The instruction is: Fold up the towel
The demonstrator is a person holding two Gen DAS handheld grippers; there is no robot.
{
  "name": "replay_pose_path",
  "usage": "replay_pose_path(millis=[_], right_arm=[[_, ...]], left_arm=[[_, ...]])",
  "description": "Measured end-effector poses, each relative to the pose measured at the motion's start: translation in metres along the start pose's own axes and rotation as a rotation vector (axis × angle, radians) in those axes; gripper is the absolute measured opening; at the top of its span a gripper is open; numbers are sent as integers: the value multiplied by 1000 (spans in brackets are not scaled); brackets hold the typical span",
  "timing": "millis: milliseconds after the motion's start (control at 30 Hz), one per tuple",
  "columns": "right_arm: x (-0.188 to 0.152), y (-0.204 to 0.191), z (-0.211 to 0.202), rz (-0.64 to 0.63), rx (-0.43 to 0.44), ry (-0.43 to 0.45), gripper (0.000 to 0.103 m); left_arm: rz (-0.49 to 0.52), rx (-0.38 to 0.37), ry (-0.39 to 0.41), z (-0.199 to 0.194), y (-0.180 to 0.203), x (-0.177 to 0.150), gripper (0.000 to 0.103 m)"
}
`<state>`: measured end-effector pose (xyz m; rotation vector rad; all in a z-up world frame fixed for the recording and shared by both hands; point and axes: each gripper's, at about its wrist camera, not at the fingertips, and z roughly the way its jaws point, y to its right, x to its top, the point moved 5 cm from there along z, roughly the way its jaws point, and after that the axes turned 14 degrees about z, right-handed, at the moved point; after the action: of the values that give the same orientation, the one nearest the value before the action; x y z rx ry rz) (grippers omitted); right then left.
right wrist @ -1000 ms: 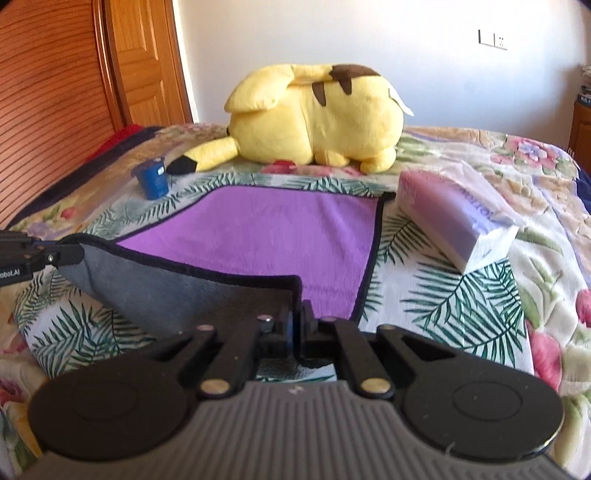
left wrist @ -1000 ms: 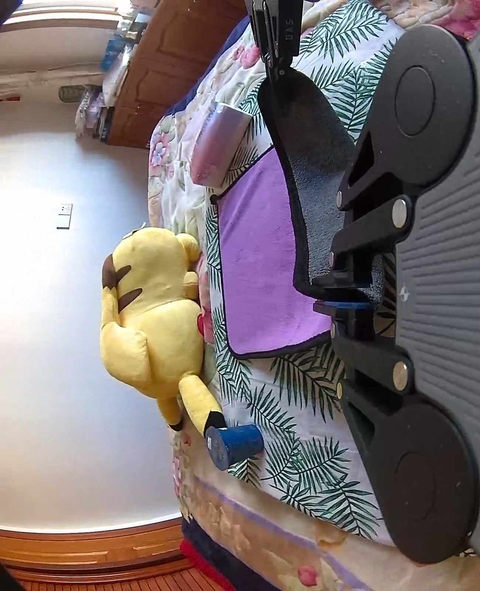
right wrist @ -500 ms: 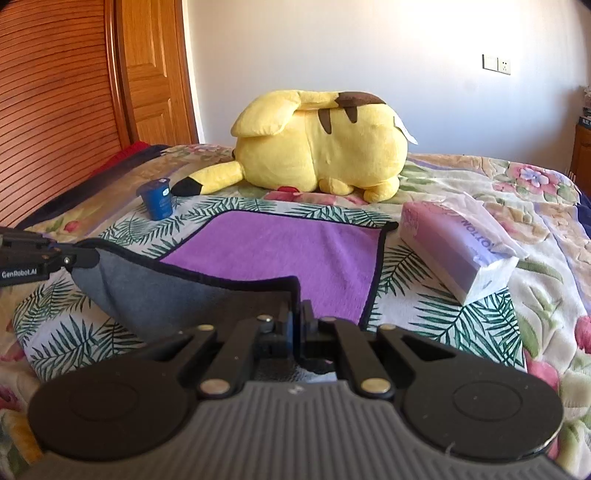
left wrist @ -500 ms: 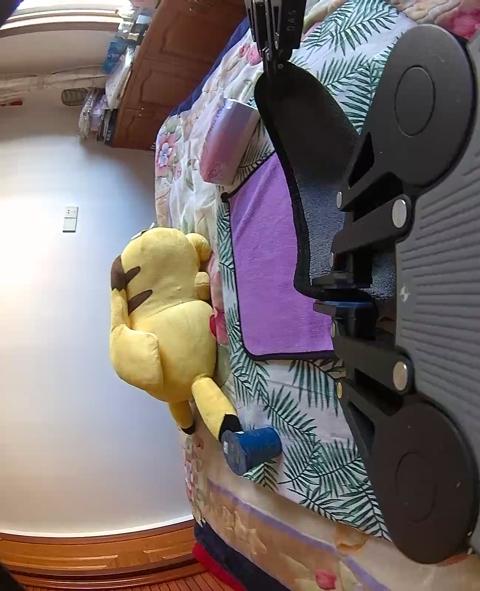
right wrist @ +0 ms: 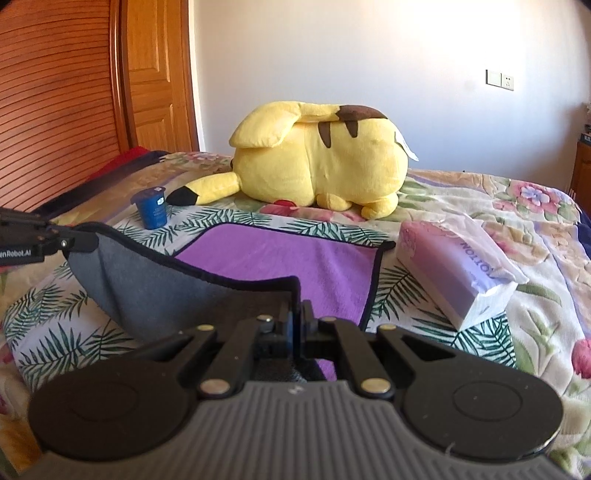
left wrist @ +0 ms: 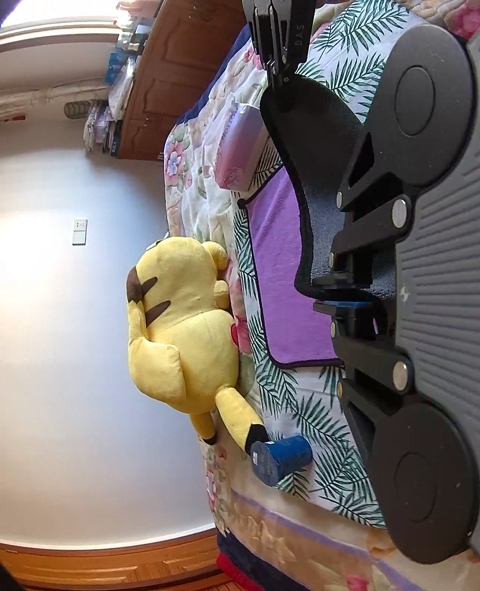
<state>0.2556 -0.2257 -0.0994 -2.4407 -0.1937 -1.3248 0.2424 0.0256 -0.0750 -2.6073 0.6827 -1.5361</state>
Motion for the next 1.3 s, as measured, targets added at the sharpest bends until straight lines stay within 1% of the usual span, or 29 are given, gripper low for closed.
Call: replay_pose_path(millis=[167,333,633,767,900,1167,1300], right_arm=[[2,3,7,-15,-5,0,4],[4,4,13,-21,0,-1,4],[20,2,7,-27,19,47,4],[28,1,9,-39,22,63,4],[33,3,15,-48,17,71,4],[42,9,21,-45,13,89,4],[46,11,23,-50,9,95,4]], left_arm=[[16,-7,8,6,-1,5,0],[40,-10,21,4,-1,12,0],[31,-10,46,4,-7,26,0],[67,1,44,8,-10,35,0],[83,-1,40,11,-16,40,0],[64,1,40,26,-23,44,0],[80,17,45,31,-23,47,0]])
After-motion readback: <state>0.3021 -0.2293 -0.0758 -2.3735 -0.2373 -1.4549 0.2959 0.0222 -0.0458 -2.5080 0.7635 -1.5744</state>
